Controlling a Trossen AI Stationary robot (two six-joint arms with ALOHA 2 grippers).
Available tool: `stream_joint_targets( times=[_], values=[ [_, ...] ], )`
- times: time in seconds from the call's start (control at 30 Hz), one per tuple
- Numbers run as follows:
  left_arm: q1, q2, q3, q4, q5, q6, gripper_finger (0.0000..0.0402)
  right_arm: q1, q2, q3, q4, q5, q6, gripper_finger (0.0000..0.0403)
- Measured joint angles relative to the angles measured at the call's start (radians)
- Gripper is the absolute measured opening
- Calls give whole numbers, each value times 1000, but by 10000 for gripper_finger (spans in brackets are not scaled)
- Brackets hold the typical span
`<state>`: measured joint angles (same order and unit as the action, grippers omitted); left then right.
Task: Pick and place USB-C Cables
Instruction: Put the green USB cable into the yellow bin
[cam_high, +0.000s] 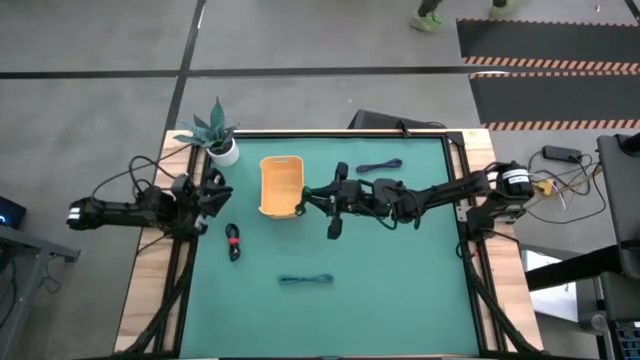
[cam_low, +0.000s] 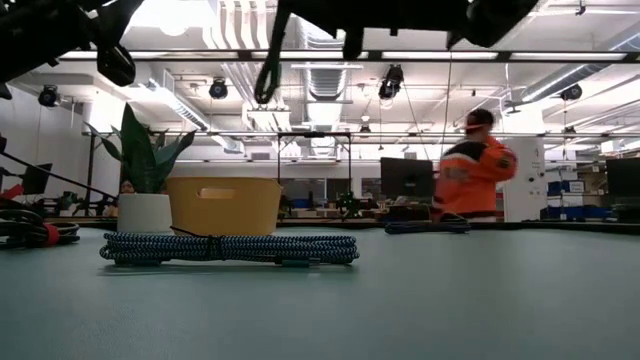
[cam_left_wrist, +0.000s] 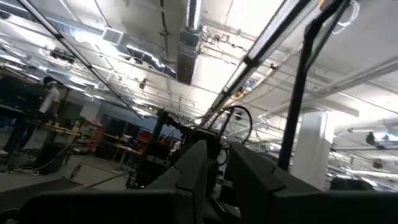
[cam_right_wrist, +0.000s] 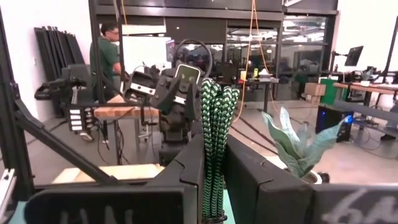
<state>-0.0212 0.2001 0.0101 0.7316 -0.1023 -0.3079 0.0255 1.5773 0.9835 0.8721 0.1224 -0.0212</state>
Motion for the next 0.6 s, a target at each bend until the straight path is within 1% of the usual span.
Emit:
stream_joint_targets(
  times=[0.17, 0.37, 0.6],
  values=[
    [0, -2, 26, 11, -11, 7, 54, -7, 11, 100, -153, 0, 13, 38],
    [0, -7, 28, 54, -11, 106, 54, -8, 15, 219, -311, 8, 43, 38],
    [0, -7, 28, 69, -11, 113, 54, -47, 15, 326, -520, 9, 243, 38]
  ],
)
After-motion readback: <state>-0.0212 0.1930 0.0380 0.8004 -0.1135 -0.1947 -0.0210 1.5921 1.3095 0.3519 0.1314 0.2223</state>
